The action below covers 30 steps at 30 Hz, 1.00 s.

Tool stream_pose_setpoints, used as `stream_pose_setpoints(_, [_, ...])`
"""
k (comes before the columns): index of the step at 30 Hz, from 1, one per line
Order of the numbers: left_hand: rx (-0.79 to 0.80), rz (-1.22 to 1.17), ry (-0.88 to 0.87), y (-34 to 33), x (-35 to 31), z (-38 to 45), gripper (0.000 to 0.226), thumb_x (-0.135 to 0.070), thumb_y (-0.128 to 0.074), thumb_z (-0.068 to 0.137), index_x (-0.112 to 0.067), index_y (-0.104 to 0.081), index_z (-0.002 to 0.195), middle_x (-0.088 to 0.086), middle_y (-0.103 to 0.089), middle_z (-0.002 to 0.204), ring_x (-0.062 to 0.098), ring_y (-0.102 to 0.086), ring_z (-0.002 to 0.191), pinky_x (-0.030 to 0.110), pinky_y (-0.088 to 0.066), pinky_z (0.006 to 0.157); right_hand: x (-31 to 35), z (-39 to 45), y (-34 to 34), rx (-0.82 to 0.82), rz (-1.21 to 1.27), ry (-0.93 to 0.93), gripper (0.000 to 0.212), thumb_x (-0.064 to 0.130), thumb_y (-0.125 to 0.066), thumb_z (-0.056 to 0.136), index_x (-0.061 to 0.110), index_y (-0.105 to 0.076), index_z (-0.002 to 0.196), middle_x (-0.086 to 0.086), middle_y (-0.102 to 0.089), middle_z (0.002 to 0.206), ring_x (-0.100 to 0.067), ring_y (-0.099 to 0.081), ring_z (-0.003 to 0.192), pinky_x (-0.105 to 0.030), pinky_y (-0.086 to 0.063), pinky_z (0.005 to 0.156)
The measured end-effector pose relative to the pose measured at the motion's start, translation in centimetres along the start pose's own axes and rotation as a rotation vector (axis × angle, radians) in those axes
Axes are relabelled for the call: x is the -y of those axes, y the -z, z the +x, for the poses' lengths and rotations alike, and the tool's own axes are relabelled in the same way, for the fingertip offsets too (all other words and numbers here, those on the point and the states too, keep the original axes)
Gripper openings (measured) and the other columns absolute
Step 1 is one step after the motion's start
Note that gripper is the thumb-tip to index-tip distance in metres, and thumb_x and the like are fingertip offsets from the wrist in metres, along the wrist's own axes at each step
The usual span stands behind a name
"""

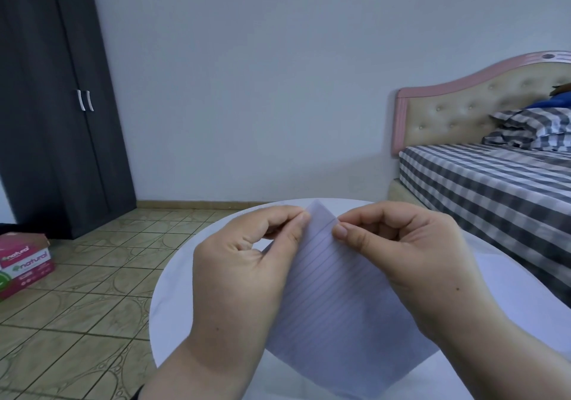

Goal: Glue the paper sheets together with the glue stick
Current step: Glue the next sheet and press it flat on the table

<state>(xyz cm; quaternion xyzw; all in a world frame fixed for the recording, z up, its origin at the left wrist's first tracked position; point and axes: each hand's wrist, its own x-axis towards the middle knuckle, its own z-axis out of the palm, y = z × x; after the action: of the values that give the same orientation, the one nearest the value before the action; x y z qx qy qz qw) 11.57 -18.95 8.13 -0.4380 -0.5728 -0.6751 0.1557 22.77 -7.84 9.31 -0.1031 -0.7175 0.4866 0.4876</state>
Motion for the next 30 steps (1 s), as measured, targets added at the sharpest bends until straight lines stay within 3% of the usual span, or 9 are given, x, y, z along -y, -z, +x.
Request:
stream_pose_setpoints(8, [-0.049, 0.026, 0.019, 0.0, 0.3, 0.0, 0.014, -0.019, -0.077, 0.079, -0.033, -0.077, 0.083, -0.026, -0.072, 0.082, -0.006, -0.067, 0.084, 0.005, -0.045, 0.073, -0.5, -0.1, -0.3, -0.01, 0.023, 0.0, 0.01, 0.006, -0.08, 0.072, 0.015, -0.076, 0.068, 0.003, -0.073, 0.066, 0.001, -0.063, 0.06, -0.011, -0.046, 0.057])
stream_pose_setpoints(13, [0.09, -0.025, 0.148, 0.1, -0.2, 0.7, 0.017, -0.019, -0.076, 0.08, -0.036, -0.076, 0.078, -0.027, -0.071, 0.078, -0.011, -0.065, 0.079, 0.001, -0.042, 0.067, -0.7, -0.1, -0.3, 0.018, -0.009, -0.012, 0.008, 0.01, -0.08, 0.073, 0.016, -0.076, 0.069, 0.005, -0.072, 0.064, 0.0, -0.061, 0.057, -0.012, -0.046, 0.056])
stream_pose_setpoints(19, [-0.052, 0.024, 0.218, 1.5, 0.8, 2.4, 0.006, -0.024, -0.076, 0.081, -0.029, -0.076, 0.077, -0.026, -0.07, 0.073, -0.013, -0.062, 0.07, 0.0, -0.04, 0.06, -0.7, 1.1, 2.1, 0.267, -0.309, -0.164, 0.013, 0.027, -0.082, 0.071, 0.027, -0.075, 0.081, 0.003, -0.075, 0.077, -0.017, -0.071, 0.075, -0.035, -0.055, 0.075])
stream_pose_setpoints(22, [-0.148, -0.001, 0.28, 2.7, 2.1, 3.5, 0.0, -0.027, -0.075, 0.082, -0.027, -0.075, 0.081, -0.029, -0.069, 0.077, -0.018, -0.06, 0.071, -0.002, -0.04, 0.06, -0.8, 1.8, 3.7, 0.286, -0.403, -0.258, 0.014, 0.036, -0.081, 0.071, 0.027, -0.076, 0.081, 0.002, -0.074, 0.075, -0.018, -0.066, 0.066, -0.042, -0.054, 0.066])
stream_pose_setpoints(24, [-0.195, -0.014, 0.326, 3.4, 2.9, 4.0, 0.004, -0.03, -0.074, 0.082, -0.026, -0.075, 0.085, -0.03, -0.069, 0.08, -0.02, -0.059, 0.07, 0.005, -0.043, 0.065, -0.8, 2.0, 4.4, 0.265, -0.418, -0.306, 0.014, 0.038, -0.079, 0.073, 0.027, -0.077, 0.082, -0.006, -0.073, 0.081, -0.035, -0.063, 0.076, -0.06, -0.052, 0.07])
stream_pose_setpoints(26, [-0.226, -0.035, 0.366, 3.8, 3.5, 4.3, 0.006, -0.031, -0.074, 0.082, -0.027, -0.075, 0.086, -0.027, -0.07, 0.083, -0.017, -0.061, 0.074, 0.016, -0.046, 0.075, -0.9, 2.2, 4.8, 0.235, -0.376, -0.34, 0.011, 0.033, -0.077, 0.076, 0.023, -0.078, 0.079, -0.01, -0.074, 0.082, -0.029, -0.068, 0.08, -0.071, -0.045, 0.08])
stream_pose_setpoints(30, [-0.284, -0.095, 0.423, 4.3, 4.6, 4.7, 0.011, -0.031, -0.077, 0.08, -0.025, -0.077, 0.09, -0.013, -0.075, 0.091, 0.006, -0.068, 0.096, 0.035, -0.052, 0.095, -1.6, 2.3, 4.9, 0.237, -0.306, -0.376, 0.008, 0.024, -0.075, 0.078, 0.016, -0.077, 0.079, -0.001, -0.076, 0.083, -0.016, -0.071, 0.075, -0.075, -0.039, 0.086])
